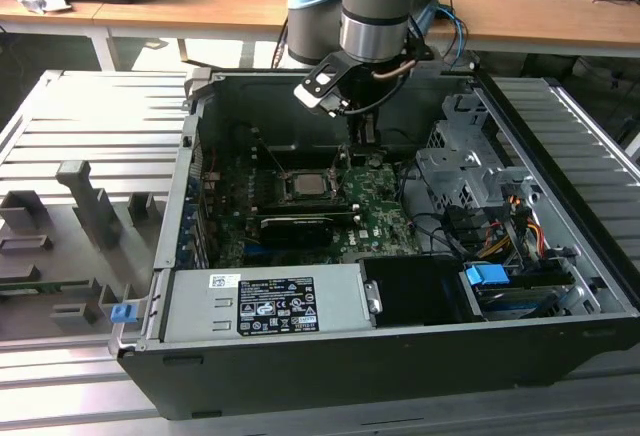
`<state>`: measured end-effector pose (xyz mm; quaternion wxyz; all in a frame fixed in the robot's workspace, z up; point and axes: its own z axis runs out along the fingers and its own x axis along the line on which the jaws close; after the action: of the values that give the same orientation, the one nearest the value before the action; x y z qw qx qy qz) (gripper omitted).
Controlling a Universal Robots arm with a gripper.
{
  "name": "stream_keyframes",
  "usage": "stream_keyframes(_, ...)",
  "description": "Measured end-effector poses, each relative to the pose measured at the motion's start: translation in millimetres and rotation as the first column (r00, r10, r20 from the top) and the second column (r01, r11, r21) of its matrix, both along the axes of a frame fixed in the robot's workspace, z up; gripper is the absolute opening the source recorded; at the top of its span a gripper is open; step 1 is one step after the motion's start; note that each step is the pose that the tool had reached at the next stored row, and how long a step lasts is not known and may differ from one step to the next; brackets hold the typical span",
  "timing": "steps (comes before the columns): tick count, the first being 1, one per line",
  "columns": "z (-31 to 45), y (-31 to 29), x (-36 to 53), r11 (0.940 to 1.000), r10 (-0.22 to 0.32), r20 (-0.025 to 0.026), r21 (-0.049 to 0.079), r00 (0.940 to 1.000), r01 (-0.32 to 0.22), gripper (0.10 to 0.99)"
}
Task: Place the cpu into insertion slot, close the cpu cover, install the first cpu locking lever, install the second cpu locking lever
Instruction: 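Close the cpu cover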
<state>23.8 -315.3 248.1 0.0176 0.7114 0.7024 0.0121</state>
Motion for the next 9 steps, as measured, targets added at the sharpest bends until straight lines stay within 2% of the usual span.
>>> stream_keyframes(9, -0.7, 0.0, -12.6, 1.0, 0.0, -0.0001, 0.0, 1.0, 0.0, 0.106)
